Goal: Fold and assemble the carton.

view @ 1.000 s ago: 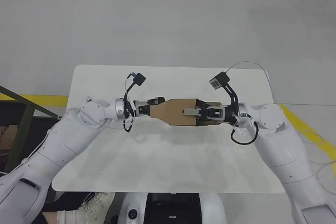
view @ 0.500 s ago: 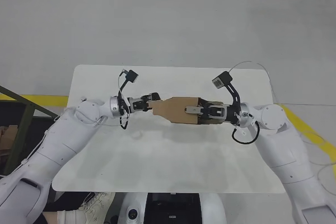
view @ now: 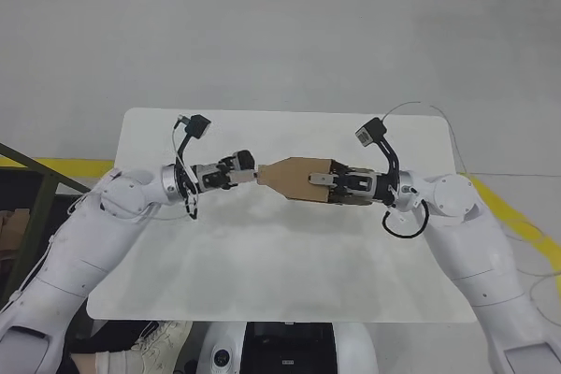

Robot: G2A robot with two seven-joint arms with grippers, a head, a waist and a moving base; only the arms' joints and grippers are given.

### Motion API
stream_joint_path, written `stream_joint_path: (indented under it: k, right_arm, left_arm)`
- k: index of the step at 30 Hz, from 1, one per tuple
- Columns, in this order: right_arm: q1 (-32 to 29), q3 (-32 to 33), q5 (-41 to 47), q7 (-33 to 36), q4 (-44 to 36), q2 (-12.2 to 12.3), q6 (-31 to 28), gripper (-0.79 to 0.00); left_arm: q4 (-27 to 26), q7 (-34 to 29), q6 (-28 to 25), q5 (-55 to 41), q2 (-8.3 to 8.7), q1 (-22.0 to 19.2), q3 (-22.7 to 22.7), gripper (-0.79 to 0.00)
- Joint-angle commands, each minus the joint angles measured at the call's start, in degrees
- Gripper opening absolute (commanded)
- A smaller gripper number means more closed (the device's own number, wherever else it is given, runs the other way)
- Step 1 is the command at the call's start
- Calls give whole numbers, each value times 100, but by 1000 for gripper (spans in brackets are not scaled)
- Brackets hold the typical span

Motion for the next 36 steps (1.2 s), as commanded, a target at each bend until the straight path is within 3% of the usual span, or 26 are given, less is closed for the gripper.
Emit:
stream_joint_path:
  k: [1,10,26,36]
  right_arm:
    - [8,-17,-31,-39,-4,-3,19,-785]
    - [17,-61,-19,8,-104,-9,-4,-785]
    - [-86,8,228,150,-277,6,-187,-785]
    - [-67,-2,285,198,-238,5,-203,-785]
  left_arm:
    - [-163,-10,115,140,-6,16,-6,0]
    - [-5,349,579,775,-156,-274,207,0]
    - [381,75,340,242,-355,-315,477,0]
    - [537,3,216,-25,-403,-337,316,0]
